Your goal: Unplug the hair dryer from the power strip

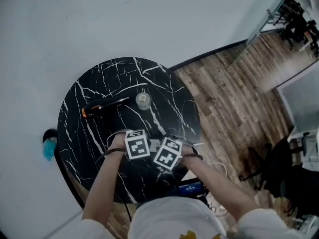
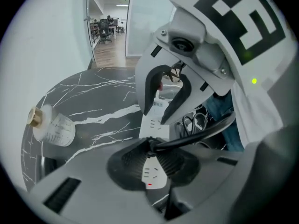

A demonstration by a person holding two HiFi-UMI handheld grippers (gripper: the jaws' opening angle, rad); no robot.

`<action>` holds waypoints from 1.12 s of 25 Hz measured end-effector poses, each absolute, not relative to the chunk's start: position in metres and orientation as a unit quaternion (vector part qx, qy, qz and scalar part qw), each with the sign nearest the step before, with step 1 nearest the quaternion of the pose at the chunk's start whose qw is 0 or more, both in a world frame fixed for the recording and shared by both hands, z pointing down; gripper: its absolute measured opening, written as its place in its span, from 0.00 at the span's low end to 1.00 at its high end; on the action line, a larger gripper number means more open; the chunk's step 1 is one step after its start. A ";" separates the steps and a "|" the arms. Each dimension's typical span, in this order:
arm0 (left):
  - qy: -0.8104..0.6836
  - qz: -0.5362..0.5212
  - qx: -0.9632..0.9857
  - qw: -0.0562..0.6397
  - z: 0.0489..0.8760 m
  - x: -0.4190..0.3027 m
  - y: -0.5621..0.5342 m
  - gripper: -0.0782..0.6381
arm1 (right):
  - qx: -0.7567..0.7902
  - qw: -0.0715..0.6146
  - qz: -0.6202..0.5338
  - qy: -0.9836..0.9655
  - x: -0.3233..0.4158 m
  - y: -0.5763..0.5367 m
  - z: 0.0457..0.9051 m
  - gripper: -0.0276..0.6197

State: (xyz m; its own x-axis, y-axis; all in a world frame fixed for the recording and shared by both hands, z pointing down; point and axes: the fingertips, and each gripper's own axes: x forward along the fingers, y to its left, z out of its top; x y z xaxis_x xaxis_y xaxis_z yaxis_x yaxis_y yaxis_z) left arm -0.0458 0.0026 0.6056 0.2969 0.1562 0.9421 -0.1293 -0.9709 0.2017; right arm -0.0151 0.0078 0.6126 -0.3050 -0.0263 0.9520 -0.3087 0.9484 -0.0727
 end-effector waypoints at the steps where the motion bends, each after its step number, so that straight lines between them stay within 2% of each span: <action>1: 0.008 0.596 0.796 0.111 0.604 -0.045 0.001 0.19 | 0.108 0.581 0.125 -0.797 -0.015 0.007 0.613 0.24; 5: -0.027 0.612 0.787 0.073 0.611 -0.048 0.008 0.18 | 0.116 0.578 0.137 -0.796 -0.016 0.007 0.614 0.24; 9: -0.017 0.590 0.798 0.124 0.607 -0.050 0.004 0.18 | 0.114 0.576 0.122 -0.800 -0.016 0.011 0.613 0.24; 13: 0.000 0.568 0.811 0.139 0.597 -0.040 -0.004 0.20 | 0.122 0.574 0.128 -0.799 -0.016 0.008 0.614 0.24; 18: -0.043 0.617 0.783 0.073 0.611 -0.051 0.012 0.18 | 0.125 0.578 0.136 -0.795 -0.019 0.009 0.613 0.24; 24: -0.012 0.555 0.818 0.152 0.598 -0.045 -0.004 0.19 | 0.122 0.567 0.126 -0.805 -0.016 0.010 0.614 0.23; 28: -0.028 0.592 0.801 0.081 0.607 -0.050 0.010 0.18 | 0.127 0.553 0.131 -0.813 -0.020 0.007 0.613 0.23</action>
State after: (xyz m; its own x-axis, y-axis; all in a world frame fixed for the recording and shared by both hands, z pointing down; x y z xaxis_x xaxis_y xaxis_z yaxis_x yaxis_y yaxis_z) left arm -0.0505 0.0098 0.6069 0.2971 0.0514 0.9535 -0.1404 -0.9853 0.0969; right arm -0.0199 0.0072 0.6130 -0.3559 -0.0613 0.9325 -0.3517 0.9333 -0.0729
